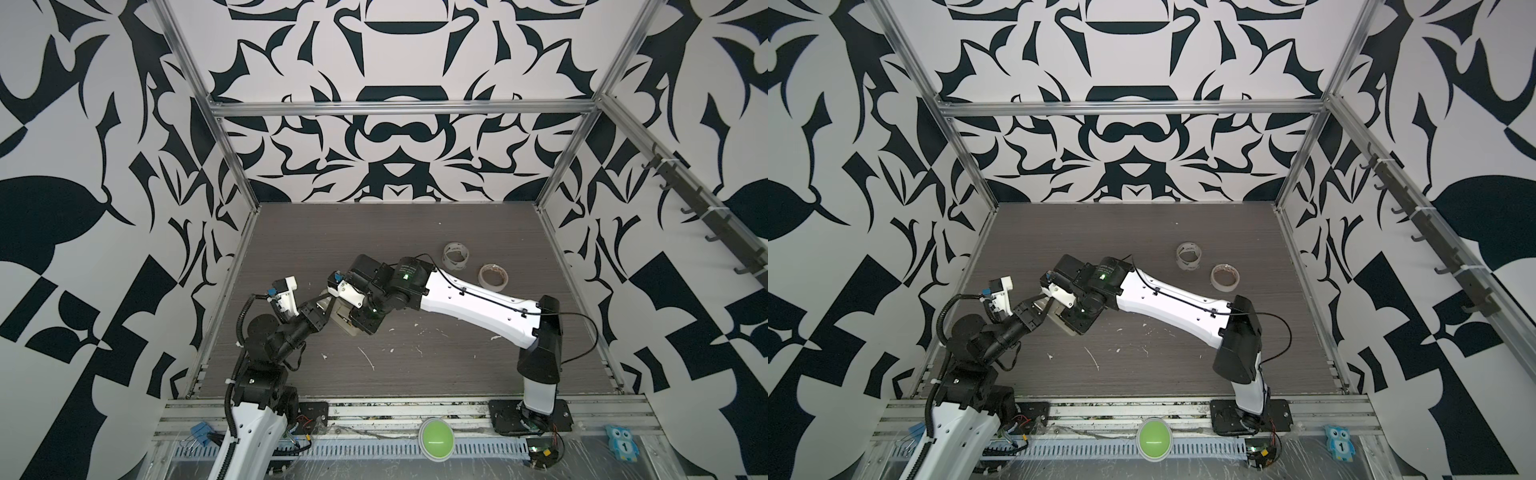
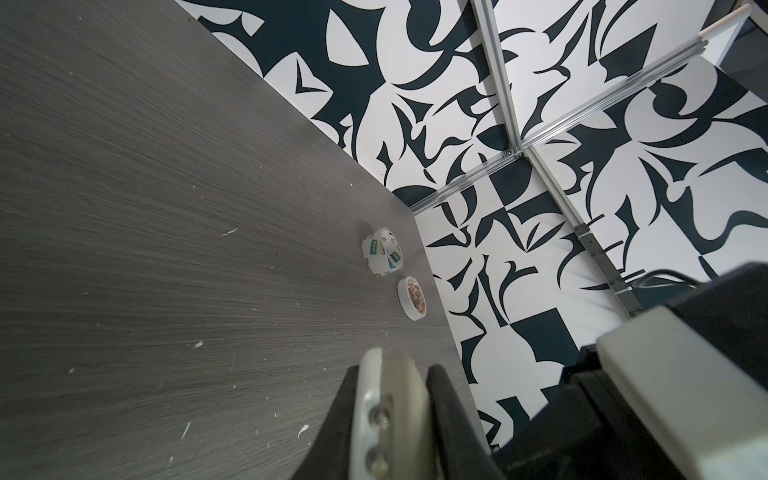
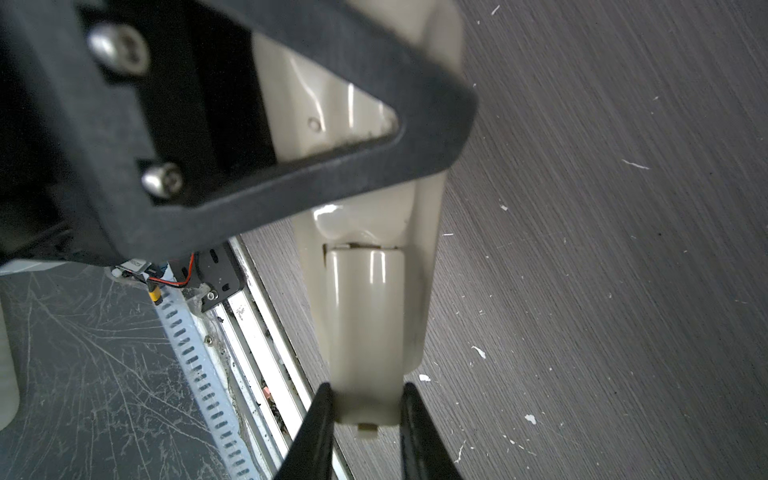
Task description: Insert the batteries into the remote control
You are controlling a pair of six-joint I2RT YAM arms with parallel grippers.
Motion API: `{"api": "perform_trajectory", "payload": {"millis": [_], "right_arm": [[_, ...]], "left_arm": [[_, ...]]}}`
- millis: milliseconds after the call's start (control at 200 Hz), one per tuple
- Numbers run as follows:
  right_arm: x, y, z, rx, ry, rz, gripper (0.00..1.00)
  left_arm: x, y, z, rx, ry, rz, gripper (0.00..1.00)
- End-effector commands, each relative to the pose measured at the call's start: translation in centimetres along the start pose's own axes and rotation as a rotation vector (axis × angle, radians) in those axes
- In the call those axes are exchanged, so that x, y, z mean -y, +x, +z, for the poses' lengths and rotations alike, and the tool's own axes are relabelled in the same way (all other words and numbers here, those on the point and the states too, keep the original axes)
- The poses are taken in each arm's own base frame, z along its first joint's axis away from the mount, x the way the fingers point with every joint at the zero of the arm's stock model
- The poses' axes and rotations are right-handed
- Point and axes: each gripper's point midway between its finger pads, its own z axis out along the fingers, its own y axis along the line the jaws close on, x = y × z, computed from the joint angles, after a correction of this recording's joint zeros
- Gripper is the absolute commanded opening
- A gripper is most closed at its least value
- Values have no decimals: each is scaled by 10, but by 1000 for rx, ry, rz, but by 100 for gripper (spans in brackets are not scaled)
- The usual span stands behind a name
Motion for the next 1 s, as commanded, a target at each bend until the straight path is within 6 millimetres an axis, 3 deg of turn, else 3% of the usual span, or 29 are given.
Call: {"api": "perform_trajectory", "payload": {"millis": [0, 355, 995], "right_arm": [[-5, -12, -8, 38, -6, -6, 0], [0, -13, -5, 26, 37, -6, 0], [-8, -24, -3, 44, 14, -12, 0]], "left_arm": [[7, -3, -1, 10, 24, 18, 0], [9, -4, -2, 12, 25, 23, 0], [13, -5, -4, 24, 47, 0, 0]]}}
